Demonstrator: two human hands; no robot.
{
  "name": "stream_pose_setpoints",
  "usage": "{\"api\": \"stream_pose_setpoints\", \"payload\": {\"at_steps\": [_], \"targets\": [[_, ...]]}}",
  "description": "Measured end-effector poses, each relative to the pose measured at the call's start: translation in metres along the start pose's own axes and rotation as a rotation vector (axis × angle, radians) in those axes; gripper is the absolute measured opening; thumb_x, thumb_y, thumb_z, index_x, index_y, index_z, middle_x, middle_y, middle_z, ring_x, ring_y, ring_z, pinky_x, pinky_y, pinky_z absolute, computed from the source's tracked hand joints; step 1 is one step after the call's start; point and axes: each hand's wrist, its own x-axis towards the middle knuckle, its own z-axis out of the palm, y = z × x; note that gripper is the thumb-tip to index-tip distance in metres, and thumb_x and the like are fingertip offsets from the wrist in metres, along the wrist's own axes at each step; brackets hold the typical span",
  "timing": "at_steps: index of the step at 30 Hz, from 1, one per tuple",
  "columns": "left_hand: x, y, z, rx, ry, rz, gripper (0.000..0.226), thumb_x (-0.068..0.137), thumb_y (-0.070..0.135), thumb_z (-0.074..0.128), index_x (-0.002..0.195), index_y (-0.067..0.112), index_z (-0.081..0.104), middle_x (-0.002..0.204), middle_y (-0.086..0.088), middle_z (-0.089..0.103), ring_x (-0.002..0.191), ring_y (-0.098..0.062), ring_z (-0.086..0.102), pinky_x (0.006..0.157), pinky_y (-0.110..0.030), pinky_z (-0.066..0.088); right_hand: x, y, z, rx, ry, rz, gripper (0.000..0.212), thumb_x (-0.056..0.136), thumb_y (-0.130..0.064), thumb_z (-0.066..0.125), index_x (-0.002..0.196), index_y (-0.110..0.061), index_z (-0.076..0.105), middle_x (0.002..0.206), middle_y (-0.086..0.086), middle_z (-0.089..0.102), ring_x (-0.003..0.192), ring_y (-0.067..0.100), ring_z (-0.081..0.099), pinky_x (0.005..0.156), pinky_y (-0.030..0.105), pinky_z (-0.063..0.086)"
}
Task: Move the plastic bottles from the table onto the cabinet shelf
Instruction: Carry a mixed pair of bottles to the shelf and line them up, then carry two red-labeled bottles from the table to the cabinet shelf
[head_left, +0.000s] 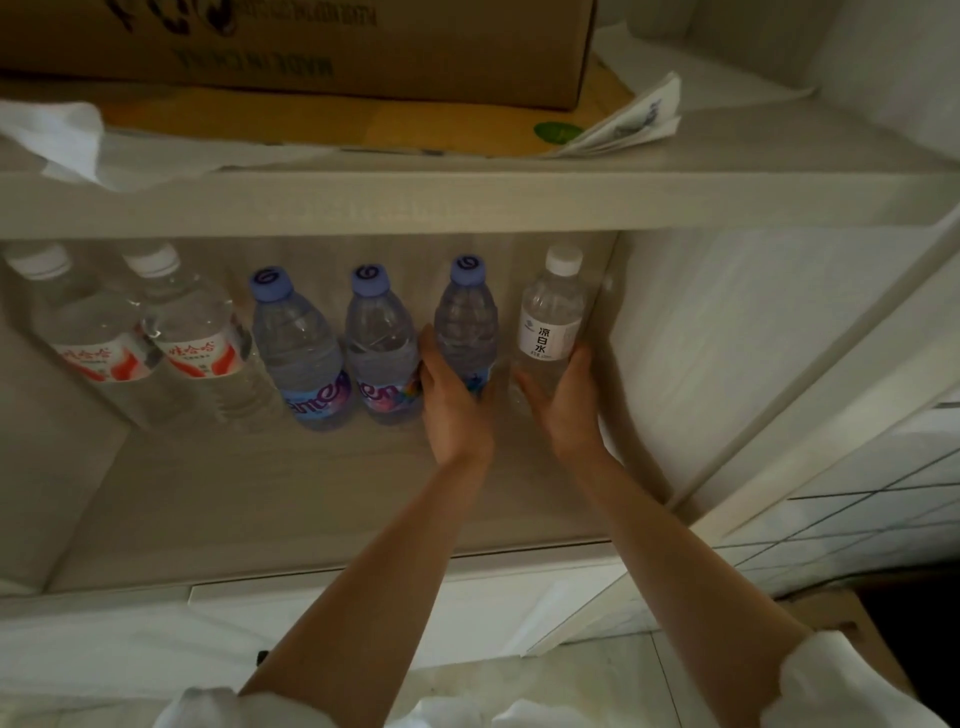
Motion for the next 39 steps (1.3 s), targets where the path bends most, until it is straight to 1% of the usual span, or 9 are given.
{"api": "stream_pose_setpoints", "payload": {"at_steps": [4,10,13,17,21,24,31,37,39], "targets": [[-0.004,-0.003,-0.003,0.043,-0.058,-0.028,0.095,0.084,0.027,0.074,0.154,0.011,0.012,0.158,-0.014,0.027,0.140,-0.031,0.038,0.104,-0.043,0.046,-0.003,0.000,0.001,-0.016,0.012,0.004,0.067,0.080,-0.014,0.077,0.132,0.006,0.039,0.131,0.021,0.055,0.120,0.028,0.054,0.090,0.019,0.040],[-0.020,-0.009,-0.019,0.076,-0.179,-0.052,0.080,0.088,0.010,0.064,0.152,0.006,0.016,0.153,-0.018,0.034,0.134,-0.036,0.043,0.102,-0.044,0.046,-0.021,0.003,0.007,-0.114,0.020,-0.008,0.082,0.074,-0.020,0.074,0.142,-0.003,0.032,0.139,0.018,0.051,0.127,0.032,0.052,0.102,0.048,0.046],[-0.036,-0.008,-0.038,0.068,-0.231,-0.033,0.079,0.087,0.004,0.060,0.153,0.009,0.017,0.154,-0.016,0.034,0.136,-0.033,0.041,0.103,-0.036,0.040,-0.041,-0.002,0.006,-0.149,0.012,0.039,0.085,0.079,-0.014,0.071,0.148,-0.005,0.024,0.147,0.017,0.043,0.133,0.031,0.045,0.108,0.045,0.040],[-0.058,-0.005,-0.069,0.080,-0.285,-0.003,0.057,0.088,0.003,0.056,0.142,0.009,0.039,0.139,-0.013,0.051,0.124,-0.030,0.052,0.093,-0.028,0.042,-0.070,-0.009,0.003,-0.118,-0.034,0.099,0.076,0.087,-0.008,0.063,0.149,-0.003,0.021,0.151,0.016,0.038,0.138,0.027,0.040,0.111,0.030,0.031],[-0.081,-0.011,-0.111,0.006,-0.299,-0.033,0.039,0.090,0.006,0.056,0.128,0.011,0.052,0.125,-0.004,0.062,0.114,-0.022,0.060,0.095,-0.039,0.052,-0.113,-0.025,0.001,-0.114,-0.046,0.113,0.064,0.091,-0.012,0.060,0.146,-0.009,0.028,0.136,0.011,0.052,0.123,0.026,0.052,0.096,0.031,0.041],[-0.100,-0.019,-0.151,-0.031,-0.292,-0.047,0.029,0.091,0.005,0.057,0.119,0.011,0.057,0.112,0.001,0.065,0.101,-0.016,0.065,0.089,-0.035,0.056,-0.157,-0.042,0.008,-0.049,-0.118,0.084,0.051,0.092,-0.011,0.059,0.138,-0.013,0.039,0.120,0.005,0.060,0.109,0.019,0.059,0.092,0.032,0.050],[-0.142,-0.061,-0.251,0.025,-0.143,-0.131,0.027,0.092,0.004,0.056,0.115,0.016,0.058,0.099,0.010,0.067,0.090,0.005,0.063,0.074,-0.011,0.053,-0.254,-0.067,0.051,0.006,-0.344,0.008,0.036,0.093,-0.009,0.057,0.127,-0.012,0.048,0.109,-0.002,0.064,0.106,0.013,0.062,0.097,0.027,0.049],[-0.198,-0.106,-0.335,0.149,0.057,-0.276,0.028,0.087,-0.002,0.060,0.109,0.016,0.060,0.089,0.005,0.070,0.081,-0.007,0.067,0.065,-0.008,0.049,-0.317,-0.080,0.089,-0.028,-0.654,-0.071,0.034,0.095,-0.014,0.055,0.128,-0.013,0.050,0.120,0.000,0.062,0.111,0.009,0.058,0.095,0.018,0.044],[-0.216,-0.114,-0.350,0.165,0.108,-0.326,0.030,0.085,-0.005,0.060,0.105,0.016,0.061,0.084,0.005,0.069,0.078,-0.012,0.068,0.064,-0.013,0.050,-0.329,-0.079,0.096,-0.035,-0.739,-0.099,0.032,0.095,-0.016,0.054,0.127,-0.013,0.051,0.120,0.001,0.063,0.112,0.011,0.058,0.097,0.023,0.046]]}}
